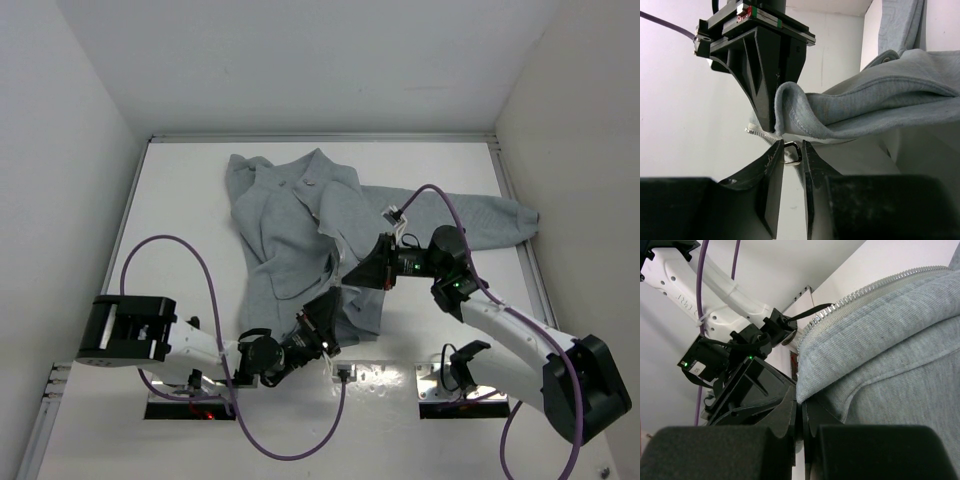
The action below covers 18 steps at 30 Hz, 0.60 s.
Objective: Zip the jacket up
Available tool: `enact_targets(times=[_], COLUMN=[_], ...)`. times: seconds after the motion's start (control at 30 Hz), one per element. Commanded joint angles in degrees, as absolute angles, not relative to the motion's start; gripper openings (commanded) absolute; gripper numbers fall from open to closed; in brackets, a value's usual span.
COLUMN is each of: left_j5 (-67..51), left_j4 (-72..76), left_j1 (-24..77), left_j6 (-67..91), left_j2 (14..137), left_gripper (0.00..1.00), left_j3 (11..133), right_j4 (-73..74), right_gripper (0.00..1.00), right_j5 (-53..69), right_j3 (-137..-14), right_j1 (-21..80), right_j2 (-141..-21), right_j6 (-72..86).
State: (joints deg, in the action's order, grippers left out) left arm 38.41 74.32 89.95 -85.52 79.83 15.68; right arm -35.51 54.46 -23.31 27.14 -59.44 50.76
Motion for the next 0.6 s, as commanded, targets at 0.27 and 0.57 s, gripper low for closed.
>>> enact_targets(times=[0.27, 0.57], left_j5=[39.37, 41.31], left_j4=[84.56, 67.02], left_j1=[90.79, 91.32], left_j6=[-82.8, -68.66], left_j2=[74.45, 67.51], left_gripper=[0.08, 0.0], left_j3=[15.47, 19.68], right_j4=[-35.86, -31.38], right_gripper=[0.0, 0.0], right_j5=[57.04, 58.09], right_j3=[-23.38, -23.47], right_j1=[25.75, 25.75], right_j2=[-57.04, -55.29], right_j6=[48.87, 44.3])
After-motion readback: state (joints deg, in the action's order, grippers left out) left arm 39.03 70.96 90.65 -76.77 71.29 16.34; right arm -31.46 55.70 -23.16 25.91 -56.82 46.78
